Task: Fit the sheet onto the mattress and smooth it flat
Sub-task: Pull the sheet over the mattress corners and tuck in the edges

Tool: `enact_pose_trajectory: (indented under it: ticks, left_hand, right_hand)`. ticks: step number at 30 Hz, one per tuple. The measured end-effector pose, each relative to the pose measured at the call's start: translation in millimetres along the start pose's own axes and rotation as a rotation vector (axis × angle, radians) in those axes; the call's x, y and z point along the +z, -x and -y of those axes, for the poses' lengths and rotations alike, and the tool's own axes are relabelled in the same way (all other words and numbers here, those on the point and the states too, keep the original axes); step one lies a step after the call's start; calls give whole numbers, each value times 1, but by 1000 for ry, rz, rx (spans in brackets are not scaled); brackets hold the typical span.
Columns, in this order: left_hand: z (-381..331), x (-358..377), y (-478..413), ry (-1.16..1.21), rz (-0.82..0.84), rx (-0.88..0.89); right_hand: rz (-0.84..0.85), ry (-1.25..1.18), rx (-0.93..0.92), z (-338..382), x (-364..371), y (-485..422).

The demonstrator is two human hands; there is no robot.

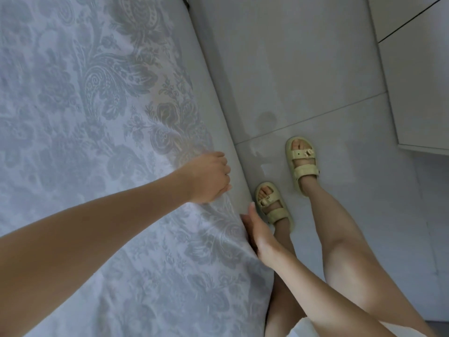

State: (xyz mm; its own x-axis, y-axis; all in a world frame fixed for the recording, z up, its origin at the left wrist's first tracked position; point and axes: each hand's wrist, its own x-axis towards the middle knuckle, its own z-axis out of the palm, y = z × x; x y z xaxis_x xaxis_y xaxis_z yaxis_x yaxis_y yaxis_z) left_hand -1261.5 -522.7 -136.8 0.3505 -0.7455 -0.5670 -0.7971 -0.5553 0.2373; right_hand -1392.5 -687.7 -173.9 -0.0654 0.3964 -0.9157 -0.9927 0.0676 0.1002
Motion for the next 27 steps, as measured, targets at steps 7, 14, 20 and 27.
enact_pose_trajectory:
  ticks: [7,14,20,27]
  left_hand:
    - [-40,6,4,4,196,-141]
    - [-64,5,4,74,137,-239]
    - [-72,12,28,107,-49,-303]
    - [-86,17,34,-10,-60,-296]
  right_hand:
    - [-446,662,-440,-64,-47,33]
    - [-532,1241,-732,-110,-37,64]
    - [-453,1453,-937,-127,-31,49]
    - [-328,1482,-1035,-144,-56,53]
